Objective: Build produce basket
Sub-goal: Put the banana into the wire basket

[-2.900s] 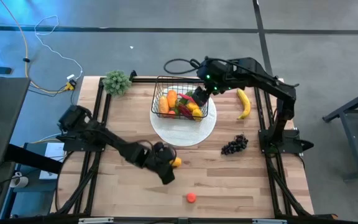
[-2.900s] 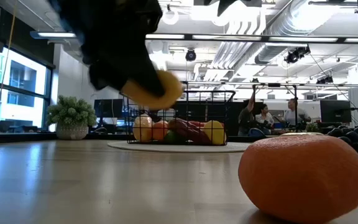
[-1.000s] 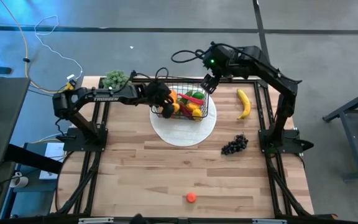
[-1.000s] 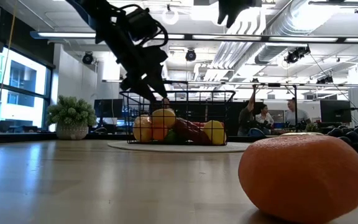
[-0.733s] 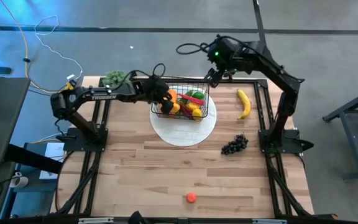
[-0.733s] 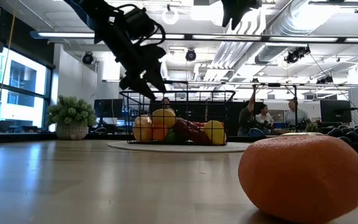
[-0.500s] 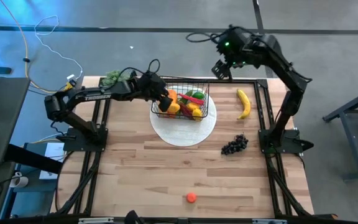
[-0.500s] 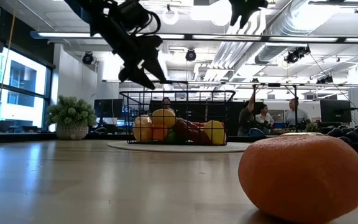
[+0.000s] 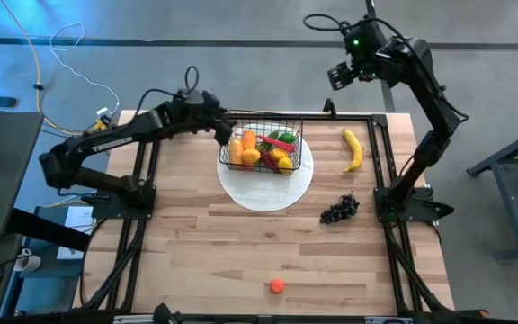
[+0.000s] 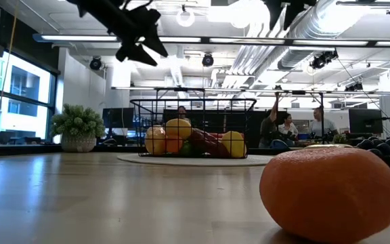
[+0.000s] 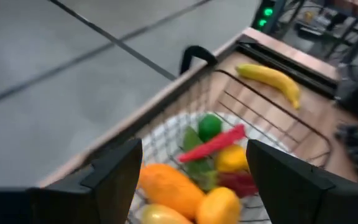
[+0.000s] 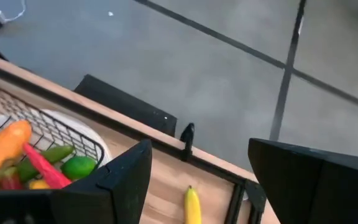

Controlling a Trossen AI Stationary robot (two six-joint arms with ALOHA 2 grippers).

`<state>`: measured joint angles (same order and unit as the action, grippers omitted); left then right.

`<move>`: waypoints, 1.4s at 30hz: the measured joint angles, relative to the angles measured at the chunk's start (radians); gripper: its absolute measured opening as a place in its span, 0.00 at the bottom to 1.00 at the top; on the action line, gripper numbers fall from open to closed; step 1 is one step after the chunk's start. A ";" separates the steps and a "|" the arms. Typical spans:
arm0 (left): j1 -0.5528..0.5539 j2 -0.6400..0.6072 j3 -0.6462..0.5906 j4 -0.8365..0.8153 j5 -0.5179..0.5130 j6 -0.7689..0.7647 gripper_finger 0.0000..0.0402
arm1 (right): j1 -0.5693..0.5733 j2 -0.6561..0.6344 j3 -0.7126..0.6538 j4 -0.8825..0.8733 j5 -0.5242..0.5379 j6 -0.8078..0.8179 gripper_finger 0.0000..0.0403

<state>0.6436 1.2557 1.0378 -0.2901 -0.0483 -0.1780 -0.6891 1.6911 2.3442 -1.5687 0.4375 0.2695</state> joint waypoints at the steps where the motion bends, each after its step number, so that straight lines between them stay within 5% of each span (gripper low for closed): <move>1: 0.007 -0.009 0.000 -0.002 -0.014 0.021 0.70 | -0.006 -0.002 -0.016 -0.001 0.005 0.014 0.62; 16: 0.072 -0.066 0.000 -0.006 -0.050 0.146 0.70 | -0.070 -0.195 -0.560 0.080 0.053 0.364 0.62; 29: 0.071 -0.066 0.000 -0.005 -0.037 0.148 0.70 | -0.069 -0.409 -0.994 0.326 -0.112 0.502 0.62; 42: 0.071 -0.065 0.000 -0.005 -0.037 0.148 0.70 | -0.069 -0.410 -1.266 0.421 -0.187 0.668 0.62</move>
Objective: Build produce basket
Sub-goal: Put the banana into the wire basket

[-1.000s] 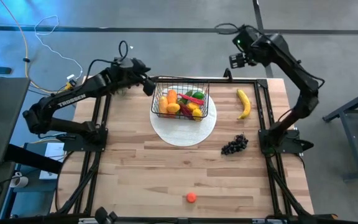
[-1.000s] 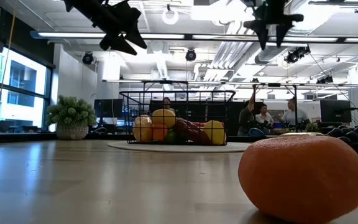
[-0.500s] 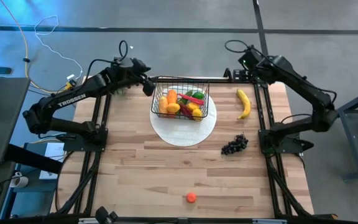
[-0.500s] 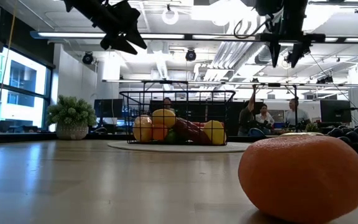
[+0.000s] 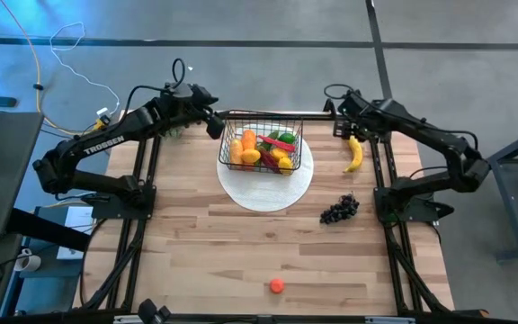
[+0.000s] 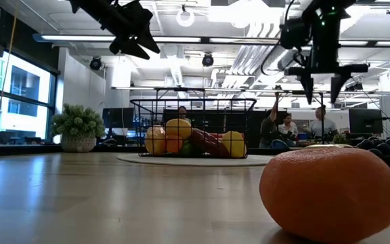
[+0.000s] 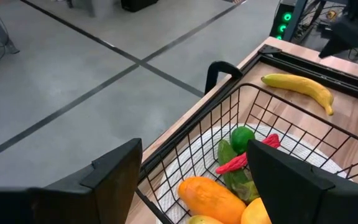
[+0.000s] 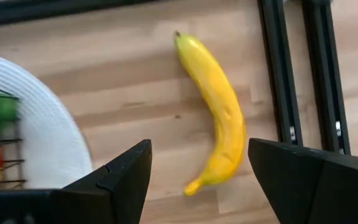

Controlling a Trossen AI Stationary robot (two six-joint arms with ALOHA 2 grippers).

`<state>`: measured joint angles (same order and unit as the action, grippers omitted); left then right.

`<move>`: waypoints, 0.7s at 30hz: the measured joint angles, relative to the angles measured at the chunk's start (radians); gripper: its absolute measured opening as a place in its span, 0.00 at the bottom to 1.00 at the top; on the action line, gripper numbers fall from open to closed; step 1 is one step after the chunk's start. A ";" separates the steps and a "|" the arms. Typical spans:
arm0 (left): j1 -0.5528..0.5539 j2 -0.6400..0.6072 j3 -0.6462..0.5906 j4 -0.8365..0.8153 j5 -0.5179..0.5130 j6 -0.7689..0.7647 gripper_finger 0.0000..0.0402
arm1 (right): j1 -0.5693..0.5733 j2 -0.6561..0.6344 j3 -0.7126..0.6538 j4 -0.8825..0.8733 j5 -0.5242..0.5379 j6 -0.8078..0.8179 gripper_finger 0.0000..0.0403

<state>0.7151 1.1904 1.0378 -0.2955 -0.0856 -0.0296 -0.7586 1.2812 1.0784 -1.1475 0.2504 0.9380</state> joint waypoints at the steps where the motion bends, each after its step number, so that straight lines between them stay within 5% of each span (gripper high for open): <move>1: 0.000 0.000 0.000 0.000 0.000 0.000 0.70 | 0.000 0.000 -0.015 0.003 -0.002 0.008 0.62; 21: 0.000 0.001 0.000 0.000 0.000 0.000 0.70 | 0.000 0.000 -0.282 0.126 -0.083 0.236 0.62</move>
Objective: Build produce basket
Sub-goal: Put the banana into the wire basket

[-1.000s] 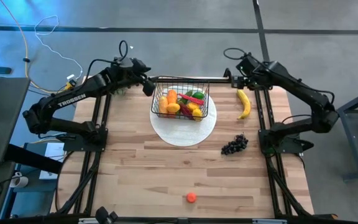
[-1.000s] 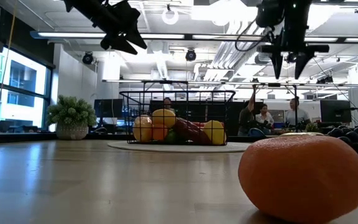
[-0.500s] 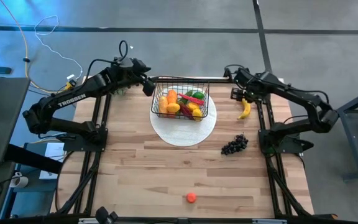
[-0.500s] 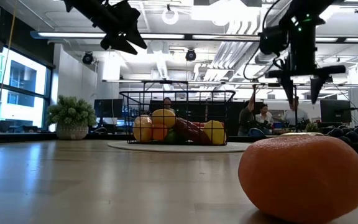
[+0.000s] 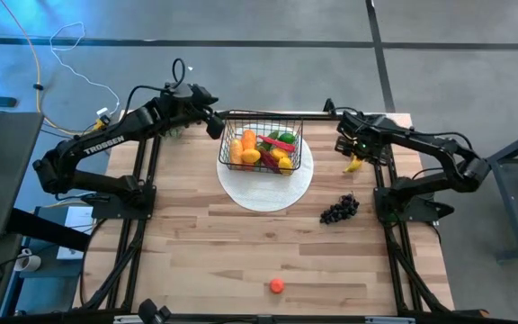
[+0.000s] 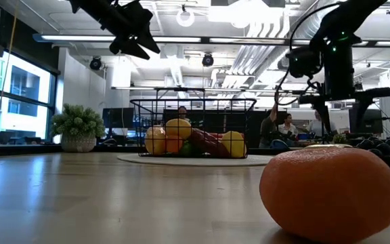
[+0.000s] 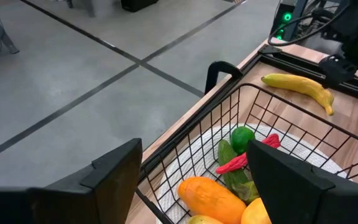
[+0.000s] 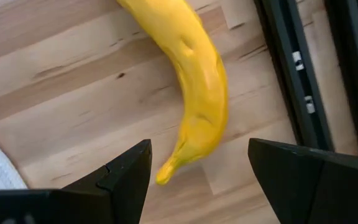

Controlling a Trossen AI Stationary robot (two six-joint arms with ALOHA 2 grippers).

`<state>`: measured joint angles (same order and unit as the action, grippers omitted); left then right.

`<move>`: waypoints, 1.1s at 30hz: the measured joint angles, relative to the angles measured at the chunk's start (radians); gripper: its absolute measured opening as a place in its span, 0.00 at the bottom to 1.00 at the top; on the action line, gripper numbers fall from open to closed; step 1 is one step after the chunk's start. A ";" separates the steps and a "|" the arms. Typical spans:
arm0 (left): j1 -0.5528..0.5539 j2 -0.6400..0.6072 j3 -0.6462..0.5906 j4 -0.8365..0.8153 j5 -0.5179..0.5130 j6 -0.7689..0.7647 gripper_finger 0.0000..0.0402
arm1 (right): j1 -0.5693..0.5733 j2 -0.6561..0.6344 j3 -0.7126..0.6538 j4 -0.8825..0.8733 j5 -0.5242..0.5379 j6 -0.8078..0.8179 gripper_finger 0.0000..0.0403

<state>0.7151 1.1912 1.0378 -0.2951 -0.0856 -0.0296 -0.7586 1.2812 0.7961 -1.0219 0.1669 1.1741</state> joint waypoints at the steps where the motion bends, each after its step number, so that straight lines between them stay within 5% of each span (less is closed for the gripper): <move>1: 0.000 0.000 0.000 0.000 0.000 0.000 0.70 | 0.000 0.000 -0.010 0.014 0.000 0.003 0.62; 22: 0.000 0.000 0.000 0.008 0.000 0.000 0.70 | 0.000 0.001 -0.214 0.241 0.011 0.109 0.59; 33: 0.000 0.000 0.000 0.008 0.000 0.000 0.70 | 0.000 0.001 -0.218 0.250 0.087 0.109 0.23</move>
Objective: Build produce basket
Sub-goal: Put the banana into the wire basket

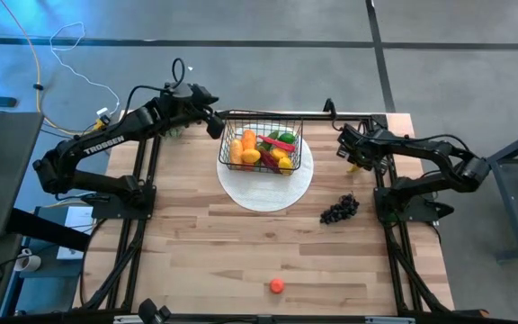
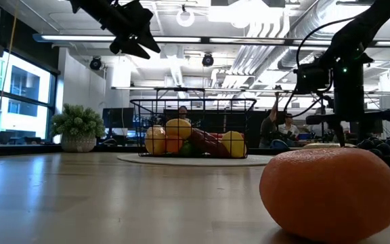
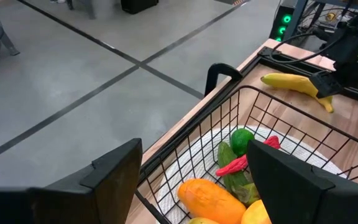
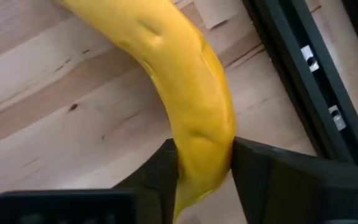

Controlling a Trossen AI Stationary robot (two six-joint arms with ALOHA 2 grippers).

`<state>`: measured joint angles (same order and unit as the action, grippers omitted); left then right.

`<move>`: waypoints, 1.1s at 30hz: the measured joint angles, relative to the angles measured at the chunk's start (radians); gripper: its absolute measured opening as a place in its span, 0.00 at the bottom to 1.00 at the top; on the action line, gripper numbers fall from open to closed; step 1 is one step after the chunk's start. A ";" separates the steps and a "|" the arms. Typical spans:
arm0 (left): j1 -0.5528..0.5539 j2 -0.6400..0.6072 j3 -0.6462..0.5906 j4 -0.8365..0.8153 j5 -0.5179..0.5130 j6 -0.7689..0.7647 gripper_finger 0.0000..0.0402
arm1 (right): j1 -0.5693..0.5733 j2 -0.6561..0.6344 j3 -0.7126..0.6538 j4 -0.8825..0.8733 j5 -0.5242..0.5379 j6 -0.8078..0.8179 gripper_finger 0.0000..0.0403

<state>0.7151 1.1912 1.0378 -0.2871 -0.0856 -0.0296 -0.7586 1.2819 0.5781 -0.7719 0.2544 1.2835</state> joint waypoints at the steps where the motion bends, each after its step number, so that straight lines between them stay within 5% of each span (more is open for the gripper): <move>1: 0.000 0.000 0.000 0.000 0.000 0.000 0.70 | 0.000 0.000 0.000 0.000 0.001 0.000 0.21; 13: 0.000 0.000 0.000 0.000 0.000 0.000 0.70 | 0.007 0.000 0.106 0.010 -0.070 -0.103 0.20; 33: 0.000 0.000 0.000 -0.010 -0.002 -0.002 0.70 | 0.042 0.000 0.670 -0.013 -0.073 -0.553 0.20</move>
<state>0.7147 1.1912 1.0378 -0.2969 -0.0872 -0.0312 -0.7162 1.2816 1.2480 -0.7853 0.1810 0.7309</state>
